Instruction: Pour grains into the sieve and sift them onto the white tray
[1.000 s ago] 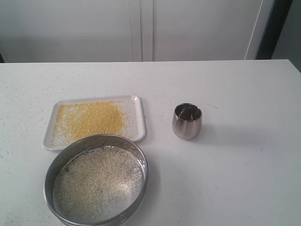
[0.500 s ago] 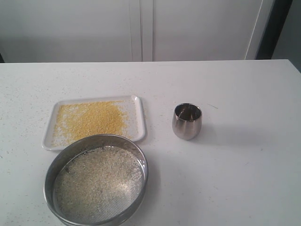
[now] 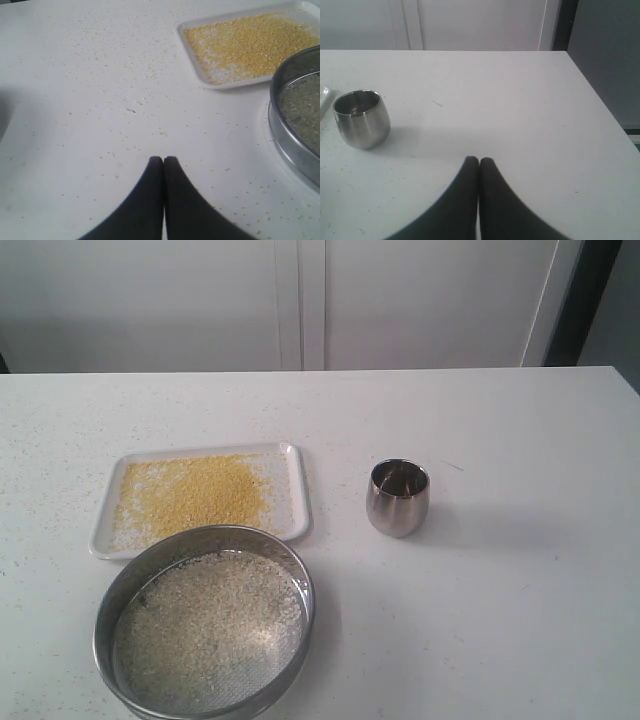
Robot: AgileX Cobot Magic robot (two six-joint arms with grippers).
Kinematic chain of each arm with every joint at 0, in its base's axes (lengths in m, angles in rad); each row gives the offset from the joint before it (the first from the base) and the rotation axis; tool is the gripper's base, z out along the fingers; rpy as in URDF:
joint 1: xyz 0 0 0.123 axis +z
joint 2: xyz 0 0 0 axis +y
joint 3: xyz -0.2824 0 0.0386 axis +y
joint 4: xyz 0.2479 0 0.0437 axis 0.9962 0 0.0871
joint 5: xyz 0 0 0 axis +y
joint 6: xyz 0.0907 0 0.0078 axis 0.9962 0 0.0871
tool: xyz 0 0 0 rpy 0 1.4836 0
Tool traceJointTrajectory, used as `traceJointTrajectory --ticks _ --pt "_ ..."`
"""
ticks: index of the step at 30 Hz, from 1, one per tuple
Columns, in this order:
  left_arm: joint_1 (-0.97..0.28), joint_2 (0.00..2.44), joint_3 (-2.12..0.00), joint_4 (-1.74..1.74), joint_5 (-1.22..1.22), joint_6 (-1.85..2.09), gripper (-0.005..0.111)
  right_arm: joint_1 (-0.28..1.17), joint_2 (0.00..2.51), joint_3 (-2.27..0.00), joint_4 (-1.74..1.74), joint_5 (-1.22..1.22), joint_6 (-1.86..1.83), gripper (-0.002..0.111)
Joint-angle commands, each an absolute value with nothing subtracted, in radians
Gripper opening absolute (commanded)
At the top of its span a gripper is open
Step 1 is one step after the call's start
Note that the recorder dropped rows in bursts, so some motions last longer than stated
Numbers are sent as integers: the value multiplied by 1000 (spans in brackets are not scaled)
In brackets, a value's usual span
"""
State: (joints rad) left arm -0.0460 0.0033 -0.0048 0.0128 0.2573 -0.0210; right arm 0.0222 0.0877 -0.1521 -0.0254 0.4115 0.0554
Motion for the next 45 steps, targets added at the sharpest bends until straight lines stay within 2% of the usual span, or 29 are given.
traceJointTrajectory --ticks 1,18,45 --pt "-41 0 0 0 254 -23 0 19 53 -148 -8 421 6 0" --pt "-41 0 0 0 254 -23 0 19 0 0 38 345 30 0" --pt "-41 0 0 0 254 -23 0 19 0 0 36 352 -15 0"
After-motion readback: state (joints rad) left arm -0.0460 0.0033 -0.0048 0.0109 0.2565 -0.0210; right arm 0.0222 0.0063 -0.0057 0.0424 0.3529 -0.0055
